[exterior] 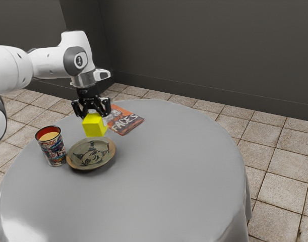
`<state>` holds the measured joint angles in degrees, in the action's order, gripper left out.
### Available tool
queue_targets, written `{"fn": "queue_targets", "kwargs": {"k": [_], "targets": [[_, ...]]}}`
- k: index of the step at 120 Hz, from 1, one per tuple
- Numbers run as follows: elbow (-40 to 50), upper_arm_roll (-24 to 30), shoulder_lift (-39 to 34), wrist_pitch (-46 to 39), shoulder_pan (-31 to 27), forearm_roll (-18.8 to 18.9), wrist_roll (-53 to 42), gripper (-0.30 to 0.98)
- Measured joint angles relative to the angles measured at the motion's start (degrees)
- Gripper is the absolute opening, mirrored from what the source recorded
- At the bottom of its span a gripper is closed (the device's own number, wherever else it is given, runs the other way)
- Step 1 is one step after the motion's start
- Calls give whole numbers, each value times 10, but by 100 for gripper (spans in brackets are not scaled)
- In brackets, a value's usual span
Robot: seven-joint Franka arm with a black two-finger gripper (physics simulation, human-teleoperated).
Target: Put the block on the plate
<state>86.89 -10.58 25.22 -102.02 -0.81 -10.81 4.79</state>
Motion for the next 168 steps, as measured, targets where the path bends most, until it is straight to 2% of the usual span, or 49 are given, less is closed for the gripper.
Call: {"fn": "queue_targets", "kwargs": {"k": [48, 129, 168], "targets": [[55, 2, 13, -34, -23, 4, -1, 41], [29, 7, 96, -86, -48, 1, -1, 40], [31, 14, 94, -108, -53, 0, -2, 60]]}}
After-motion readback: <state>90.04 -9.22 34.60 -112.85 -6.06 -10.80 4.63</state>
